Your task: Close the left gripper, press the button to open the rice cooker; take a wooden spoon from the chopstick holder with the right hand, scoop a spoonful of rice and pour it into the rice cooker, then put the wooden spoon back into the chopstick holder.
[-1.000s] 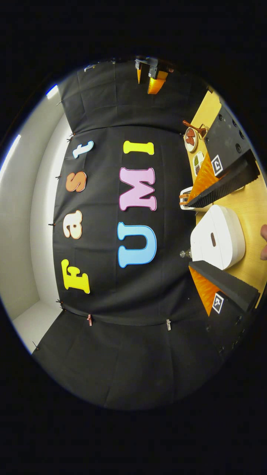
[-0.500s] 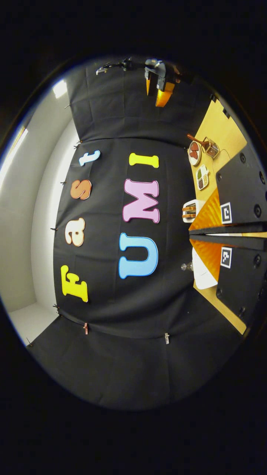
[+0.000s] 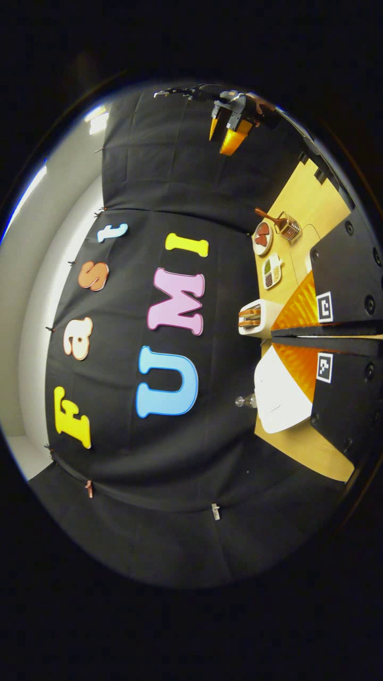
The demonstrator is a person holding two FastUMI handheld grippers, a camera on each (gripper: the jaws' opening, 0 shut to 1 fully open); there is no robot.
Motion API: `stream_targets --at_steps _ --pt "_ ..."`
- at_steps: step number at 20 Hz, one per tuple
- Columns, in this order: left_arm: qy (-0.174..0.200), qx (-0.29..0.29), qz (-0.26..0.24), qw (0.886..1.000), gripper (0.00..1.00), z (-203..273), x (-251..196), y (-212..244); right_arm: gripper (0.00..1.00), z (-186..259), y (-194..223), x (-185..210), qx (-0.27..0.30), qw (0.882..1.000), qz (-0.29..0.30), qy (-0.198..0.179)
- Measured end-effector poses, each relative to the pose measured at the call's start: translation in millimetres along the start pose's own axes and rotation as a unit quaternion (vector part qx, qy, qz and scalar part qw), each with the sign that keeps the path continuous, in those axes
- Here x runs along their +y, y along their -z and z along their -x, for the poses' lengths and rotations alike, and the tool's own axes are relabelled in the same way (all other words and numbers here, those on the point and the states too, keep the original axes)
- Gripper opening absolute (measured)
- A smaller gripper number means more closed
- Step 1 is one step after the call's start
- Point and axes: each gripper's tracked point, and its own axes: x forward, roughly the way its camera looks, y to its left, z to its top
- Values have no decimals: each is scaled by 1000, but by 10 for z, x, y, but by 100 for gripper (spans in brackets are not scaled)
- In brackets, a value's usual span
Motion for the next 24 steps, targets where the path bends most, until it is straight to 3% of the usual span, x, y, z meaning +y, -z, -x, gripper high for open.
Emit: stream_targets --at_steps 8,14,16,20,24 --pt "51 116 -46 991 6 -859 108 238 97 -1 75 -128 12 1000 5 25" --pt "98 201 -62 973 7 -1373 278 554 97 93 6 -280 7 999 10 51" --pt "113 241 -68 961 7 -1521 337 741 97 109 46 -315 12 998 11 57" --pt "110 311 -63 942 7 -1750 599 1127 97 194 103 -394 20 997 7 71" --pt "100 333 -70 935 6 -1791 675 1306 97 266 183 -525 30 996 12 86"
